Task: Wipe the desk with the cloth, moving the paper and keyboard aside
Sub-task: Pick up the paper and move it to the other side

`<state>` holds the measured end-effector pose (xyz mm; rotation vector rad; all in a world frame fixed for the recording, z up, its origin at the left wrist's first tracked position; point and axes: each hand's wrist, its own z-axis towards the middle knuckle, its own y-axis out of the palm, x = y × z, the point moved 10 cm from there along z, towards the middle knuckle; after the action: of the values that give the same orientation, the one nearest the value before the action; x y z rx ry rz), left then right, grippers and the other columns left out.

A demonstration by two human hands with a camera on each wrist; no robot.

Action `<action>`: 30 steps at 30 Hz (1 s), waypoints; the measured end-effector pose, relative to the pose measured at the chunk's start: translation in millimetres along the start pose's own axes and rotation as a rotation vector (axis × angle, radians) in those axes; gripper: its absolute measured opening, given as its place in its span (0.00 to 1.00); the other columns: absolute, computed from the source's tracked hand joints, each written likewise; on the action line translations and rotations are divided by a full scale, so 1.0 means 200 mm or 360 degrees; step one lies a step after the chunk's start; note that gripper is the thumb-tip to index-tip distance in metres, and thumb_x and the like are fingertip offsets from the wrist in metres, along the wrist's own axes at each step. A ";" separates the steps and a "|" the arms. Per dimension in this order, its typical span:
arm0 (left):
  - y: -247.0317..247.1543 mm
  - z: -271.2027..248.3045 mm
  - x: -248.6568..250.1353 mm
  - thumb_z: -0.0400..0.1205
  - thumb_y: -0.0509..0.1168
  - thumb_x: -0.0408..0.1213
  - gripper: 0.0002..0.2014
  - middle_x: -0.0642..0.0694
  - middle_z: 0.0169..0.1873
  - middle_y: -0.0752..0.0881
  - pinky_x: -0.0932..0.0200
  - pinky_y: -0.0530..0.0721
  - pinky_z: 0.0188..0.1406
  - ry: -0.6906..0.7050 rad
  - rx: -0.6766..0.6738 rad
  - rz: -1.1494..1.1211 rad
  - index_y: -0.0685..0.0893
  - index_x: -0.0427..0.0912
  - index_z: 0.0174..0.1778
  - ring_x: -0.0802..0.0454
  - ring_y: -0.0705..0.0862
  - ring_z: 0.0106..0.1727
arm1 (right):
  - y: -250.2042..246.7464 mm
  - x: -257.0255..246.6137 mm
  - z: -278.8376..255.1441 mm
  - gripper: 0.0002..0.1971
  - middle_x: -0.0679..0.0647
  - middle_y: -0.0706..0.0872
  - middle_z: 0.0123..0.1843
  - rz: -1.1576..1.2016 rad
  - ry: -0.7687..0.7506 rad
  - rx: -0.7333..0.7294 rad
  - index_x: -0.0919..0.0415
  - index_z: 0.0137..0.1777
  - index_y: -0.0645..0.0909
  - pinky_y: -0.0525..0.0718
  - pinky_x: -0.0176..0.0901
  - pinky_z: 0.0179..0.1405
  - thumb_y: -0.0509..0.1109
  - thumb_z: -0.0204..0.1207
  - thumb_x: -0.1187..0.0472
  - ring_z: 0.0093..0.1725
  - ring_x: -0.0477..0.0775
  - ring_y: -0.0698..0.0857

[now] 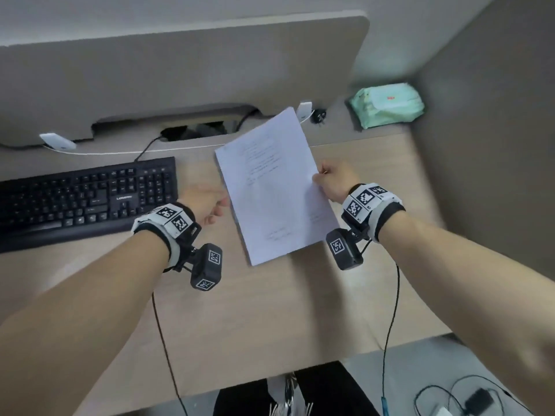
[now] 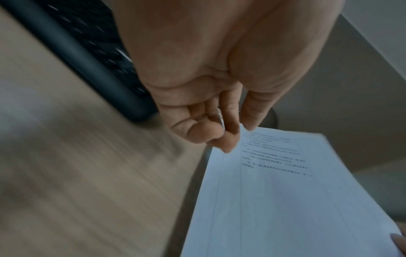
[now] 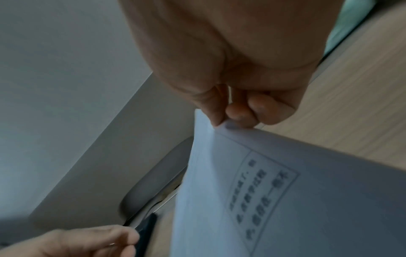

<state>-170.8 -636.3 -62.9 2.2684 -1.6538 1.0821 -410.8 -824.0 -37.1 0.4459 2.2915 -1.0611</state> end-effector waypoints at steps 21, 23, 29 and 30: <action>1.65 -0.12 0.24 0.82 0.66 0.34 0.08 0.42 0.42 0.78 0.58 0.80 0.34 -0.0089 -0.0526 0.0220 0.77 0.39 0.56 0.53 0.77 0.35 | -0.92 1.30 -0.08 0.07 0.61 0.81 0.41 -0.0568 0.0683 0.0324 0.67 0.42 0.77 0.75 0.45 0.39 0.59 0.78 0.73 0.40 0.64 0.80; 1.67 -0.12 0.24 0.82 0.66 0.33 0.04 0.43 0.41 0.76 0.58 0.78 0.34 -0.0134 -0.0533 0.0170 0.77 0.40 0.49 0.53 0.76 0.36 | -0.94 1.31 -0.09 0.08 0.61 0.81 0.40 -0.0562 0.0689 0.0348 0.65 0.37 0.74 0.76 0.45 0.39 0.60 0.78 0.71 0.39 0.64 0.79; 1.68 -0.13 0.24 0.83 0.65 0.34 0.07 0.46 0.38 0.74 0.59 0.73 0.33 -0.0122 -0.0558 0.0174 0.74 0.45 0.42 0.52 0.73 0.35 | -0.92 1.19 -0.10 0.13 0.66 0.80 0.64 -0.0627 0.0519 0.0445 0.68 0.62 0.75 0.73 0.49 0.47 0.62 0.80 0.65 0.61 0.69 0.82; 1.66 -0.13 0.24 0.83 0.65 0.34 0.04 0.46 0.38 0.75 0.59 0.75 0.33 -0.0100 -0.0546 0.0177 0.75 0.44 0.45 0.53 0.75 0.35 | -0.91 1.16 -0.11 0.14 0.65 0.78 0.66 -0.0648 0.0486 0.0437 0.67 0.65 0.73 0.73 0.50 0.48 0.63 0.81 0.63 0.63 0.69 0.81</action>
<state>-466.1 -789.9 -111.1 2.0301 -1.8442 0.6860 -691.8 -907.9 -63.2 0.2638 2.5827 -1.6170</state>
